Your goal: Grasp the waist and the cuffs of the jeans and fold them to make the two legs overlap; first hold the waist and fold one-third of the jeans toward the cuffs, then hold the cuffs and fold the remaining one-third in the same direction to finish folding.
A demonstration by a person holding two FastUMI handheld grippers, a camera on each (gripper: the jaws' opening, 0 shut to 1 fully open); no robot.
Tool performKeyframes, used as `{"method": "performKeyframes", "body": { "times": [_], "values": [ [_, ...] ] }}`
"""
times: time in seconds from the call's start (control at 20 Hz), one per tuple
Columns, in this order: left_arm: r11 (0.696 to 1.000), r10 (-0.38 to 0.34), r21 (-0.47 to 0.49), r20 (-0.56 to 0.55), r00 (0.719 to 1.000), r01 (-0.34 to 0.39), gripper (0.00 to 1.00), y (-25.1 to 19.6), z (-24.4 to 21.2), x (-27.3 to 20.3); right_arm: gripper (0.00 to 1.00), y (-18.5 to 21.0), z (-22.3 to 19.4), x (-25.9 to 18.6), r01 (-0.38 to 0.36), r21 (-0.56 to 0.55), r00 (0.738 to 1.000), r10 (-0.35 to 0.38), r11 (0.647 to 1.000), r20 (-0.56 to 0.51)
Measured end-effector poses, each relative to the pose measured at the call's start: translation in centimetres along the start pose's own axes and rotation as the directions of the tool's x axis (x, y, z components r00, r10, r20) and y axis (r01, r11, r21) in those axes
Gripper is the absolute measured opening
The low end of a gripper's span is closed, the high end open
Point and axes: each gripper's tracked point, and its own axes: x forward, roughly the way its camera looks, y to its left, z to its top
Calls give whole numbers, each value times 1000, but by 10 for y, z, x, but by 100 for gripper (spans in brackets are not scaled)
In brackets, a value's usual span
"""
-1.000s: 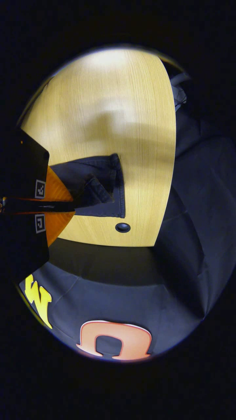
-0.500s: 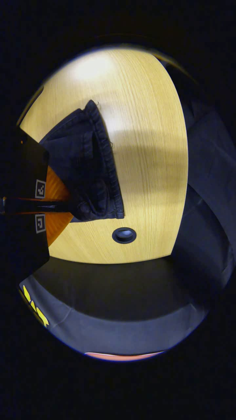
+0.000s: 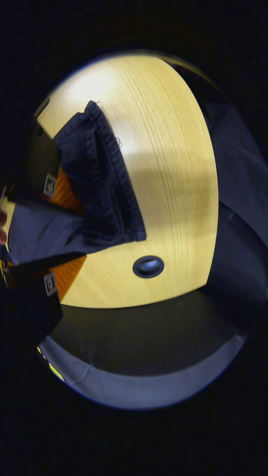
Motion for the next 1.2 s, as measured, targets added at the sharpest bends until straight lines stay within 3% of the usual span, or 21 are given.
{"method": "performKeyframes", "body": {
  "times": [0.1,0.15,0.2,0.35,0.45,0.55,0.6,0.65,0.7,0.8,0.85,0.95,1.0,1.05,1.1,1.15,1.2],
  "values": [
    [996,46,71,4,999,-46,99,-11,-12,-13,66,1,6,-11,-6,-6,999,7,1000,42],
    [992,66,103,15,998,-67,100,-17,-18,-21,73,-4,8,-16,15,-23,997,-13,1000,72],
    [989,73,128,27,997,-76,96,-25,-23,-30,87,-3,11,-25,14,-39,996,-11,999,89],
    [966,64,244,102,993,-88,99,-57,-33,-69,89,-1,2,-55,4,-135,994,11,991,112],
    [922,38,373,180,983,-104,99,-84,-42,-106,88,2,-3,-76,18,-288,985,32,958,167],
    [856,-30,503,270,962,-115,99,-118,-54,-150,89,8,-10,-107,52,-461,969,67,886,236],
    [814,-73,567,313,947,-125,99,-114,-18,-166,89,10,-14,-118,78,-547,958,89,833,273],
    [767,-121,626,356,927,-140,99,-110,-57,-178,89,15,-20,-133,101,-629,945,124,771,303],
    [718,-174,679,391,904,-155,99,-145,-72,-217,89,19,-26,-150,133,-702,927,164,700,339],
    [625,-293,757,453,842,-190,99,-161,-94,-260,85,32,-43,-194,187,-816,877,281,547,389],
    [584,-353,785,477,805,-209,99,-166,-106,-279,89,43,-57,-204,191,-857,853,351,479,386],
    [521,-451,821,496,742,-232,99,-173,-138,-309,89,51,-86,-235,196,-908,795,483,371,368],
    [499,-490,834,497,717,-237,99,-172,-151,-315,81,48,-97,-249,205,-920,765,532,334,364],
    [476,-525,846,493,694,-241,99,-174,-165,-323,89,41,-103,-261,228,-922,744,555,312,372],
    [450,-552,856,490,675,-253,99,-175,-174,-332,89,32,-110,-274,248,-920,735,560,302,382],
    [430,-575,859,497,650,-276,99,-174,-182,-340,84,17,-116,-279,270,-915,739,544,302,397],
    [418,-608,863,498,619,-283,99,-174,-199,-347,96,2,-116,-283,293,-905,737,530,309,420]
  ]
}}
